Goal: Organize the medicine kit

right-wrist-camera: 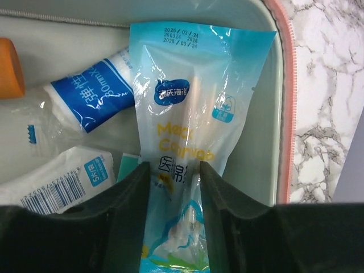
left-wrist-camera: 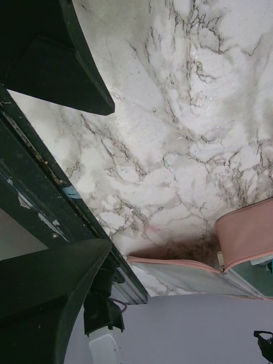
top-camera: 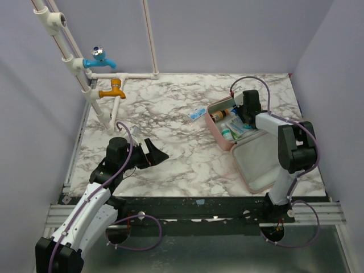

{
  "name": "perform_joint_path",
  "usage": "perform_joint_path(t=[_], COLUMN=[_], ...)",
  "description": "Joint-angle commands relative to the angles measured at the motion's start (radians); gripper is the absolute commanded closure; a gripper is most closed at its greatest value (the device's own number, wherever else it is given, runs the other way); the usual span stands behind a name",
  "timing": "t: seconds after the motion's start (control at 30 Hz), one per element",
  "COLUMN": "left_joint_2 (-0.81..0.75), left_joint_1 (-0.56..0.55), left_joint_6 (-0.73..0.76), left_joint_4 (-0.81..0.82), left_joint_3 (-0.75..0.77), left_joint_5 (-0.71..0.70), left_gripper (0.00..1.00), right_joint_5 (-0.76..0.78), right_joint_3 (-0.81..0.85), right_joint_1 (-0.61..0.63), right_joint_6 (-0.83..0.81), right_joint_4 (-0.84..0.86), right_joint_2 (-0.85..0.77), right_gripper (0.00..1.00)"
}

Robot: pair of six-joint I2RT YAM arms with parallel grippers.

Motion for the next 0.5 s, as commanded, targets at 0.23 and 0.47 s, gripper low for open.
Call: perform_joint_path(t=[0.23,0.47], left_joint_2=[-0.024,-0.032], left_joint_1=[0.003,0.003], left_joint_6=[0.020,0.022], left_joint_4=[-0.011,-0.025], left_joint_3=[0.011,0.030], left_joint_5=[0.031,0.030], left_gripper=[0.06,0.06], right_joint_5=[0.012,-0.050], right_joint_3=[-0.044,0.010], right_joint_1=[-0.005,-0.006], right_joint_6=[0.044,0.116], right_joint_4=[-0.004,-0.062], right_joint_2=[-0.161,-0.256], right_gripper=[0.47,0.44])
